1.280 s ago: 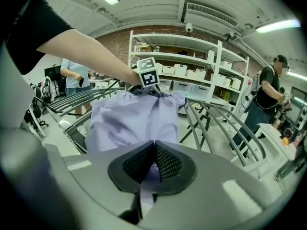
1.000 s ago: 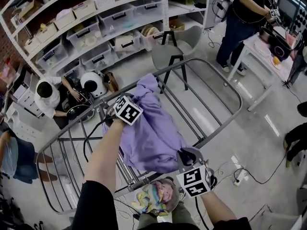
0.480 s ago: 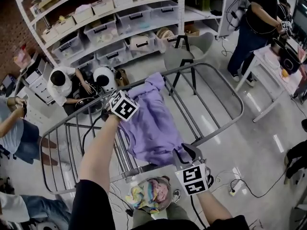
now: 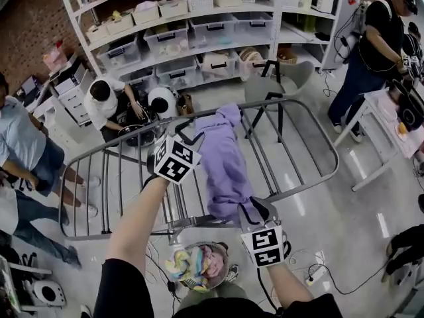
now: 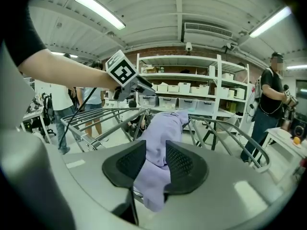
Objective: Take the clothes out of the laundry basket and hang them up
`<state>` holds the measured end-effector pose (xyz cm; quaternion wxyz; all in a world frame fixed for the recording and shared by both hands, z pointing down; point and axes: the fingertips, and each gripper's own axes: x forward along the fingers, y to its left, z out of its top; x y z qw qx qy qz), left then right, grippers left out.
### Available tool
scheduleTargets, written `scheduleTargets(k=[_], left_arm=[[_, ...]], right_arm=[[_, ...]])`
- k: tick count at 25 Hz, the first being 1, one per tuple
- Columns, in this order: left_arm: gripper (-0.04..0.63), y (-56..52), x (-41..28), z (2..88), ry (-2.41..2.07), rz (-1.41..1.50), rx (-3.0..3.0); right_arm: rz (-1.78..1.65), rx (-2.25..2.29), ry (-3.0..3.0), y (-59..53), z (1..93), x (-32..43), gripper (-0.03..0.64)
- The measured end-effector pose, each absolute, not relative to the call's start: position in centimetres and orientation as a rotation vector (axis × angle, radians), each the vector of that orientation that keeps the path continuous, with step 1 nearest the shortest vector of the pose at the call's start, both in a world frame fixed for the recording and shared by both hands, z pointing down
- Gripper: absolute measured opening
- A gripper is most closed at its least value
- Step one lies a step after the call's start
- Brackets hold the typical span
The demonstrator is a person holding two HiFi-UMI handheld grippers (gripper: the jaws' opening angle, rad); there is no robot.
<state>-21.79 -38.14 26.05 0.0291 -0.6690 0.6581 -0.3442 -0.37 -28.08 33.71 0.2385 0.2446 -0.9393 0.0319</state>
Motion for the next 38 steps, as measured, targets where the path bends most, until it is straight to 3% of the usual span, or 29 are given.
scheduleTargets(k=[9, 15, 38], left_arm=[[0.179, -25.3, -19.7, 20.2, 2.115, -0.657, -2.001], [0.179, -15.5, -18.3, 19.7, 2.19, -0.58, -1.921], [0.179, 12.1, -11.1, 31.1, 2.659, -0.441, -1.801]], right_arm=[[0.031, 0.714, -2.665, -24.4, 31.8, -0.1, 0.117], [0.025, 0.657, -2.705, -19.7, 30.3, -1.0, 0.117], [0.038, 0.262, -2.661, -0.1, 34.3, 0.5, 0.118]])
